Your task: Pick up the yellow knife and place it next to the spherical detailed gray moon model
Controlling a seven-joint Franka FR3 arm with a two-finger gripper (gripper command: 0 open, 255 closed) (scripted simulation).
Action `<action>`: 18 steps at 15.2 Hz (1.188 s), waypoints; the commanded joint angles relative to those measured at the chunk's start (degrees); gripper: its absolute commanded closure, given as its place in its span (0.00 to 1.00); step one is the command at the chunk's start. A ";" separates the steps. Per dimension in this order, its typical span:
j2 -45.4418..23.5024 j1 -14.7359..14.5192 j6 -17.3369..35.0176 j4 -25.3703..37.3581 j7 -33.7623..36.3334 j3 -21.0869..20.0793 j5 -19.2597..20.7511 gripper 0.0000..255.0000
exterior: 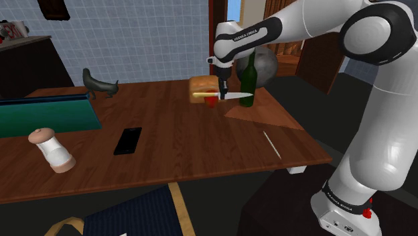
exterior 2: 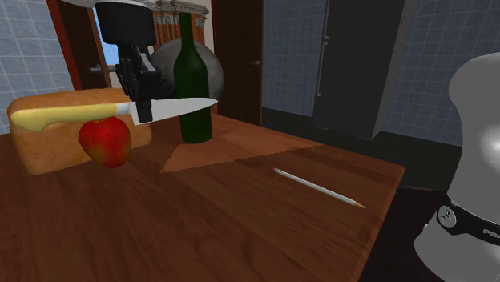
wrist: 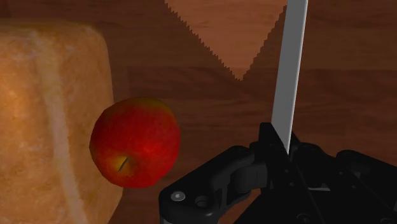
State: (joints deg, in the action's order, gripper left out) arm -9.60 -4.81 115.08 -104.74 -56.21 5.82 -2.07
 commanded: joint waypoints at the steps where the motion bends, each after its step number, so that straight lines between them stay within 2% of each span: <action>1: 0.40 0.08 -1.49 1.06 -0.08 0.07 0.06 1.00; 18: 1.67 0.12 -14.23 12.55 0.24 0.15 0.31 1.00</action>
State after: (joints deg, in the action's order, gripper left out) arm -7.83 -4.72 101.80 -93.22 -55.95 5.95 -1.75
